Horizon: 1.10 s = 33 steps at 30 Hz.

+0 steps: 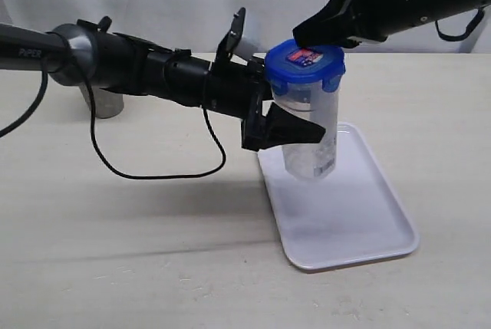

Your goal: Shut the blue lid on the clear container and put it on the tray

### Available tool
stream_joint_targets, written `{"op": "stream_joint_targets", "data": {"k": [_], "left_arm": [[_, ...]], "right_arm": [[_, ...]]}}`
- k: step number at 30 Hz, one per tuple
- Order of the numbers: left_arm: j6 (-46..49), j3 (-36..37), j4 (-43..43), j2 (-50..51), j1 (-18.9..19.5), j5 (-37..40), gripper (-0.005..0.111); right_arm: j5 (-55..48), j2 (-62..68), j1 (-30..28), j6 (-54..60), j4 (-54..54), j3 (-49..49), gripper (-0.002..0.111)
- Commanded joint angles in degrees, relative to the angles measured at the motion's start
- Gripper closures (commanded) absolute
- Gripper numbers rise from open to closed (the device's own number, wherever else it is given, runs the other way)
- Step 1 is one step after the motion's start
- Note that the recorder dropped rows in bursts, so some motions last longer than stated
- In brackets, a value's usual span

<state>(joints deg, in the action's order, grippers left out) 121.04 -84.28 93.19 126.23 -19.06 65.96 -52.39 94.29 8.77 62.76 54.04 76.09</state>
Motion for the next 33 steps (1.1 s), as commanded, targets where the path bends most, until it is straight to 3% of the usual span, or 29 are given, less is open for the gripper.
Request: {"op": "stream_joint_targets", "data": {"k": [1,6,12,19,26,33], "left_arm": [[1.63,-0.57,4.73,0.97,-2.36,-1.08,0.107],[1.63,-0.57,1.26,3.55,-2.39,-6.39,0.107],[1.63,-0.57,-1.64,6.3,-2.49,-13.6,0.107],[1.63,-0.57,-9.96,6.3,-7.74,-20.85,0.107],[1.63,-0.57,-3.31,6.3,-8.61,-23.12,0.107],[1.63,-0.57,-3.98,6.02,-8.21,-22.68,0.107]], "right_arm": [[0.23,-2.19,-1.15,0.9,-2.4,-1.47,0.104],[3.85,-8.96,-6.38,0.16,0.08,-3.79,0.104],[5.25,-13.33,-6.62,4.9,8.12,-12.85,0.104],[5.48,-13.33,-6.62,14.22,15.79,-21.47,0.104],[4.43,-14.17,-6.62,12.96,15.19,-21.81,0.104],[8.08,-19.82,-6.62,12.96,15.79,-20.77,0.104]]}}
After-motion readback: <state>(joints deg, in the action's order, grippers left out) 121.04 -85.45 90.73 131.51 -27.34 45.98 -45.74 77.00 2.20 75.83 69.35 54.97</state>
